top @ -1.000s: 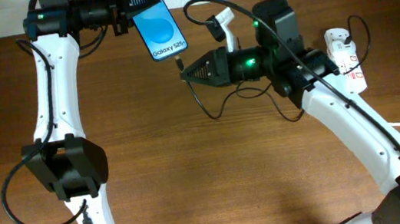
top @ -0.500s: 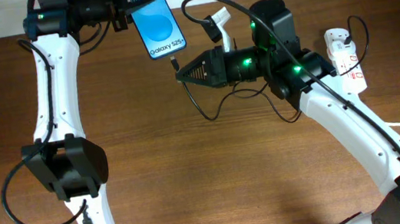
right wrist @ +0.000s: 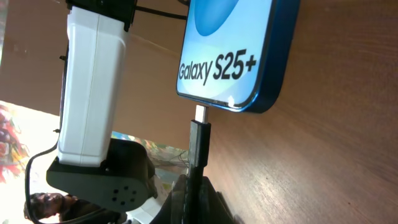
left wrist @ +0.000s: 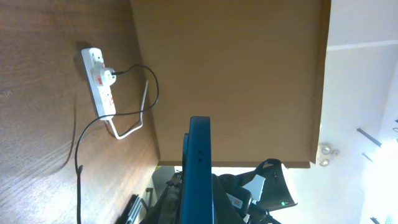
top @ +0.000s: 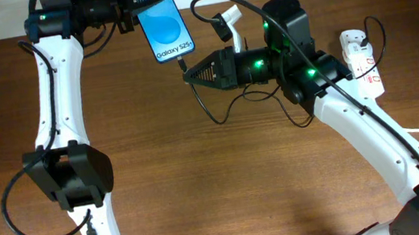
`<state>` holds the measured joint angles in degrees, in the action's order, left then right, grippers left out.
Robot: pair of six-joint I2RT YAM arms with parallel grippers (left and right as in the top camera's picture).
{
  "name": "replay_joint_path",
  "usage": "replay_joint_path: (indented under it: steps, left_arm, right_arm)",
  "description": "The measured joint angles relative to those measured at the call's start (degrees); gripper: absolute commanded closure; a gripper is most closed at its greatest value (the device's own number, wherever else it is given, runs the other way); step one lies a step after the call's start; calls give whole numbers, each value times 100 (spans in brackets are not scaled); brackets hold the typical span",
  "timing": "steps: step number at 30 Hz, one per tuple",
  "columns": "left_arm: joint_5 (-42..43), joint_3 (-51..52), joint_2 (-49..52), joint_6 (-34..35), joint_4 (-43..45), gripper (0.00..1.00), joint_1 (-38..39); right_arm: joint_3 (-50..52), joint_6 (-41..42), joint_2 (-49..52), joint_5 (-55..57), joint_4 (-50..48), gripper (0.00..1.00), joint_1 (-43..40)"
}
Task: Plug charger to phone and switch on socket
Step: 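Push the connector up into the phone's bottom port with the right gripper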
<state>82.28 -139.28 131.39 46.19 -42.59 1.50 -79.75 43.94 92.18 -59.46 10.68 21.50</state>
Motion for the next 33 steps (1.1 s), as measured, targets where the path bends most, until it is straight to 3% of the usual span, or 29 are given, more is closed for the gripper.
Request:
replay_joint_path:
  steps: [33]
  left_arm:
    - [-192, 0, 0, 203, 2, 100, 48]
  right_arm:
    - [0, -20, 0, 133, 42, 96, -15]
